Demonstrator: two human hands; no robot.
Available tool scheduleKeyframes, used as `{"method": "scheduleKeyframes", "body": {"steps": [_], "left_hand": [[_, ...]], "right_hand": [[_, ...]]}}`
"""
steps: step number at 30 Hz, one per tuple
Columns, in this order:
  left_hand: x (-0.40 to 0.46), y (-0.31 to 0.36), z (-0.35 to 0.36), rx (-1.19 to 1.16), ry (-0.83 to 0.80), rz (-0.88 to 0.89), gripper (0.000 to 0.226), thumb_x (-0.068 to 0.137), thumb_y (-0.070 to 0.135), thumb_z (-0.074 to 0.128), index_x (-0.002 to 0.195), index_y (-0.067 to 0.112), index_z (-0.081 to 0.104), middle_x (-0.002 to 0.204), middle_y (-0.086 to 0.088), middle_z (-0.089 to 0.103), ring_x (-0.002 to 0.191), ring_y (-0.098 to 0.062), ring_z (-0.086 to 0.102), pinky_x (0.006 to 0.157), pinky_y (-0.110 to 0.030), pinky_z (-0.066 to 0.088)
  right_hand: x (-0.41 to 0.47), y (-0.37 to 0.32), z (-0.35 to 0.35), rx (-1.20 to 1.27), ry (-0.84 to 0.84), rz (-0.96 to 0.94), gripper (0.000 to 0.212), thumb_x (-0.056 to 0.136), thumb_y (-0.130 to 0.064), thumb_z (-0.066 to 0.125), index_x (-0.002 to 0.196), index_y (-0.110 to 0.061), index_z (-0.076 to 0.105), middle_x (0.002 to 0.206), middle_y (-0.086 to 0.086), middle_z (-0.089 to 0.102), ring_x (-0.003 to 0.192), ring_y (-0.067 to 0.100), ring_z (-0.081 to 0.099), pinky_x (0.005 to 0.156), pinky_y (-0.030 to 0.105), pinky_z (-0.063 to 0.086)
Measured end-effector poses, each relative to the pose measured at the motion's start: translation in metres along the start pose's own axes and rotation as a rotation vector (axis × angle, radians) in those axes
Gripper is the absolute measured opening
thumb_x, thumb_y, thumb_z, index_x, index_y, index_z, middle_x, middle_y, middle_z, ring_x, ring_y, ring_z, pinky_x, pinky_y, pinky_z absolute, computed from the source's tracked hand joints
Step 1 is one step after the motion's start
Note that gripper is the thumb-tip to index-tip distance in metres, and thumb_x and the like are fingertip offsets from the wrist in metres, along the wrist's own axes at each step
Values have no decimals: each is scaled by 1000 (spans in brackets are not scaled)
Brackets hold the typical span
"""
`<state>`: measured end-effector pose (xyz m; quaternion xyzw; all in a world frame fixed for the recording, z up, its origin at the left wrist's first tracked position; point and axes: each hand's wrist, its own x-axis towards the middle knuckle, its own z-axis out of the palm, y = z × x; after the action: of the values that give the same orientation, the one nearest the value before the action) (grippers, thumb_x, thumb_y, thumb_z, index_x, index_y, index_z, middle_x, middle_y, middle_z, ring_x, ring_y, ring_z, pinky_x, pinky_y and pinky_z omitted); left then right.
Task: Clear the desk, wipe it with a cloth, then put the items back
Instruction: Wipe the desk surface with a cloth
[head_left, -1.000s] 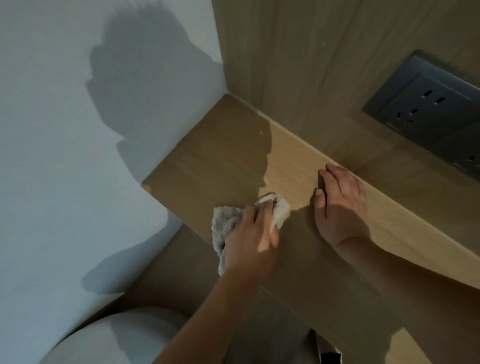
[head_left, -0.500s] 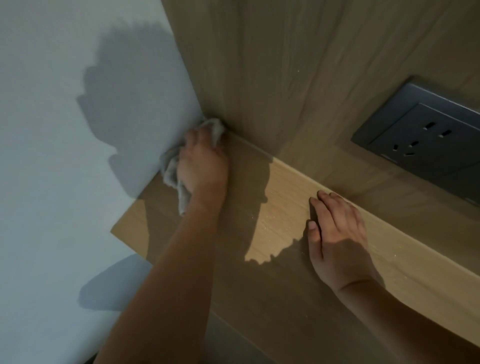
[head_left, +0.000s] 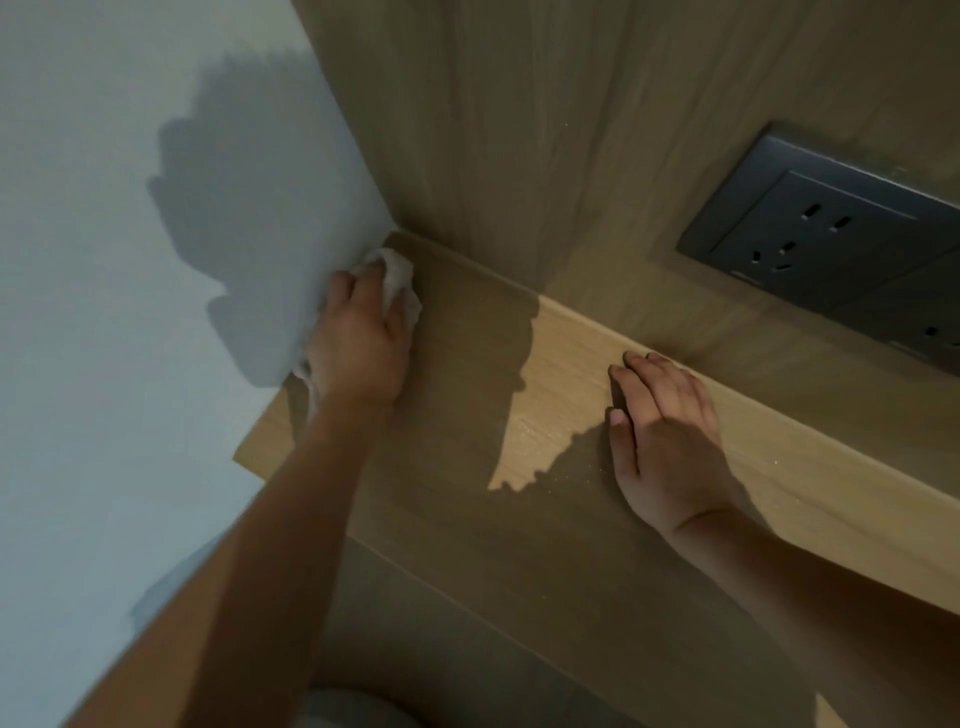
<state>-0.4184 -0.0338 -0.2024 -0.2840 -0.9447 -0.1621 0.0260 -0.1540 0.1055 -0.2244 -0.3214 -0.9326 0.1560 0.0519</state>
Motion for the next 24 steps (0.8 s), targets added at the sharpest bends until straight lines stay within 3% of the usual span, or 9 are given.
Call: {"method": "scheduleKeyframes", "body": {"steps": [3, 7, 11, 13, 15, 17, 24], "left_hand": [[11, 0, 11, 99, -18, 92, 41, 96, 28, 55, 132, 10, 59, 122, -18, 55, 95, -44, 60, 61, -41, 34], [9, 4, 13, 81, -4, 71, 39, 91, 28, 55, 124, 10, 65, 116, -19, 59, 90, -45, 62, 61, -44, 42], [-71, 48, 8, -37, -92, 188, 35, 92, 30, 60, 123, 14, 67, 112, -14, 63, 84, -39, 64, 60, -33, 36], [-110, 40, -1, -84, -56, 20, 34, 92, 31, 60, 119, 13, 69, 111, -13, 65, 83, -37, 66, 60, -33, 45], [-129, 14, -11, -61, 43, -351, 40, 93, 39, 53, 119, 13, 69, 115, -13, 63, 89, -40, 64, 67, -41, 50], [-128, -3, -18, -20, 25, -580, 46, 95, 44, 45, 124, 13, 63, 120, -13, 57, 99, -42, 61, 73, -46, 48], [-21, 26, 3, 1, 42, -590, 36, 100, 28, 46, 124, 6, 59, 125, -18, 51, 109, -42, 59, 76, -49, 44]], "right_hand": [[-1, 1, 0, 6, -6, 0, 50, 101, -32, 31, 144, -11, 47, 150, 8, 44, 143, 24, 31, 122, 47, 18], [-1, 0, 0, -8, -34, 2, 50, 103, -33, 28, 146, -13, 43, 153, 5, 39, 146, 21, 25, 124, 41, 10], [-1, 2, -5, -22, -41, 16, 51, 102, -33, 27, 146, -13, 43, 153, 5, 39, 146, 21, 25, 124, 41, 10], [-1, 1, -6, -26, -45, 18, 51, 101, -32, 30, 145, -13, 45, 152, 7, 41, 144, 22, 27, 123, 42, 13], [0, -1, -6, -31, -42, 17, 51, 101, -32, 31, 145, -12, 45, 152, 7, 41, 143, 24, 28, 123, 43, 14], [-1, -1, -4, -33, -34, 8, 51, 100, -32, 31, 144, -11, 46, 150, 9, 43, 142, 25, 30, 122, 45, 17], [-3, 0, -1, 3, 15, -11, 51, 99, -31, 32, 142, -8, 48, 147, 12, 46, 140, 28, 35, 120, 45, 19]]}}
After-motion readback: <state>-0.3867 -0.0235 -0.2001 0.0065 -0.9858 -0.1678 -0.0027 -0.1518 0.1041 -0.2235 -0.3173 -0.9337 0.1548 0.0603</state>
